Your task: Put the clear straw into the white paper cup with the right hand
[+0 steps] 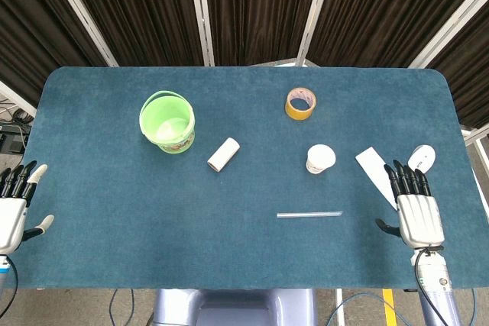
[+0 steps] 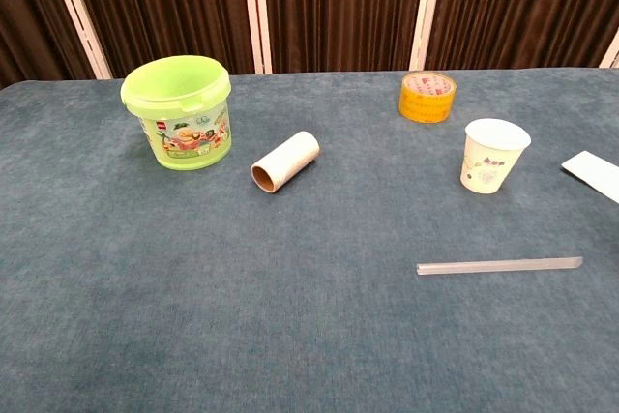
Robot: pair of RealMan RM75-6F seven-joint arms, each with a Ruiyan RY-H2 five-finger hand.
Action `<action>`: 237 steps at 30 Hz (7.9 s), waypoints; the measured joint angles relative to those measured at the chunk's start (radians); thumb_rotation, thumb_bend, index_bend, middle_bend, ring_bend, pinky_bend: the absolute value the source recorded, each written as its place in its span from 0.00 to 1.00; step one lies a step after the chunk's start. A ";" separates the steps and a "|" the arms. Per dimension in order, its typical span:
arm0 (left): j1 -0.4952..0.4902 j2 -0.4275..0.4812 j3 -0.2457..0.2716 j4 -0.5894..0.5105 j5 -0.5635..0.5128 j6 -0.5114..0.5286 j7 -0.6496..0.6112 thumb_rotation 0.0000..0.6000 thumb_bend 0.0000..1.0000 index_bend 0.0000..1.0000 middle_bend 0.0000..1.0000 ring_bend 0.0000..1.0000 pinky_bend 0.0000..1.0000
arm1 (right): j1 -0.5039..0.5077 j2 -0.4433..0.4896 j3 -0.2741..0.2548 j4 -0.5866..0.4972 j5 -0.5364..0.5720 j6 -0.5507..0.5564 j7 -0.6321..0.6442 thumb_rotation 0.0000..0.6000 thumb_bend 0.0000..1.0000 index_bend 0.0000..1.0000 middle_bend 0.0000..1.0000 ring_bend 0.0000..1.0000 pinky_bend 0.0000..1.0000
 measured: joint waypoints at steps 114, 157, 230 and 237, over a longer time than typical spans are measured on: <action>-0.007 0.009 0.004 0.000 0.004 -0.010 -0.024 1.00 0.24 0.00 0.00 0.00 0.00 | 0.359 -0.507 0.020 0.152 0.481 -0.176 -0.505 1.00 0.48 0.59 1.00 0.85 0.73; -0.009 0.008 0.001 -0.002 -0.001 -0.013 -0.020 1.00 0.24 0.00 0.00 0.00 0.00 | 0.382 -0.345 0.641 -0.010 0.842 -0.264 0.509 1.00 0.46 0.62 1.00 0.85 0.69; -0.015 0.012 0.000 -0.012 -0.009 -0.021 -0.015 1.00 0.26 0.00 0.00 0.00 0.00 | 0.265 -0.367 0.521 0.214 0.736 -0.448 0.826 1.00 0.27 0.47 1.00 0.83 0.58; -0.015 0.013 0.000 -0.012 -0.009 -0.023 -0.018 1.00 0.26 0.00 0.00 0.00 0.00 | 0.237 -0.327 0.525 0.140 0.636 -0.398 0.834 1.00 0.27 0.44 0.75 0.54 0.33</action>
